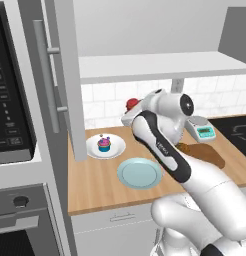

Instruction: From the different types of pastries on the counter, select a croissant and place it on the cutting board. Then retrieve a jar of jam from the cabinet and place it alongside the croissant on the cutting board.

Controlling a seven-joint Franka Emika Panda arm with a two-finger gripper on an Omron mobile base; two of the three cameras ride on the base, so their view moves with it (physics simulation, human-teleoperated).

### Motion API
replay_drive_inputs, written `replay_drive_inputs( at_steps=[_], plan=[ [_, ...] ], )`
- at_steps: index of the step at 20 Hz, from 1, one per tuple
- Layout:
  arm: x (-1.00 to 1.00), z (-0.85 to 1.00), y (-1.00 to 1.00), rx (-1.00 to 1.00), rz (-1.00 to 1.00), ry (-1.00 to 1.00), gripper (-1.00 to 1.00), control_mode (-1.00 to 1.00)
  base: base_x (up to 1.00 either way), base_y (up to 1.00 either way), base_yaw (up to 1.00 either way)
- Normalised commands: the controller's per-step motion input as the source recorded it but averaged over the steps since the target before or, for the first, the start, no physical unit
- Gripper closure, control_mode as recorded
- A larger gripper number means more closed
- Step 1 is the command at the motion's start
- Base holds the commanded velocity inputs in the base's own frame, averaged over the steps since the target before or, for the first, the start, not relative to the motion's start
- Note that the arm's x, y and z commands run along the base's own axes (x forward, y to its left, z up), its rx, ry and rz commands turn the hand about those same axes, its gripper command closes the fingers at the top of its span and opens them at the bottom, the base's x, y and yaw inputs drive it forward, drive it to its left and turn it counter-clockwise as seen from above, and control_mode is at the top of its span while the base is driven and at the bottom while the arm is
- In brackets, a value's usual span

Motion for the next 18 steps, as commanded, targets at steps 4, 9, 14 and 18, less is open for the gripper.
replay_drive_inputs(
  at_steps=[4, 9, 14, 18],
  plan=[
    [-0.01, -0.52, -0.01, -0.11, -0.64, -0.21, 1.00, -1.00, 0.00, 0.00, 0.00],
    [-0.01, -0.59, -0.03, -0.11, -0.69, -0.24, 1.00, -1.00, 0.00, 0.00, 0.00],
    [0.00, -0.41, -0.33, -0.12, -0.51, -0.35, 1.00, -1.00, 0.00, 0.00, 0.00],
    [0.00, -0.07, -0.57, 0.10, -0.15, -0.14, 1.00, -1.00, 0.00, 0.00, 0.00]
  ],
)
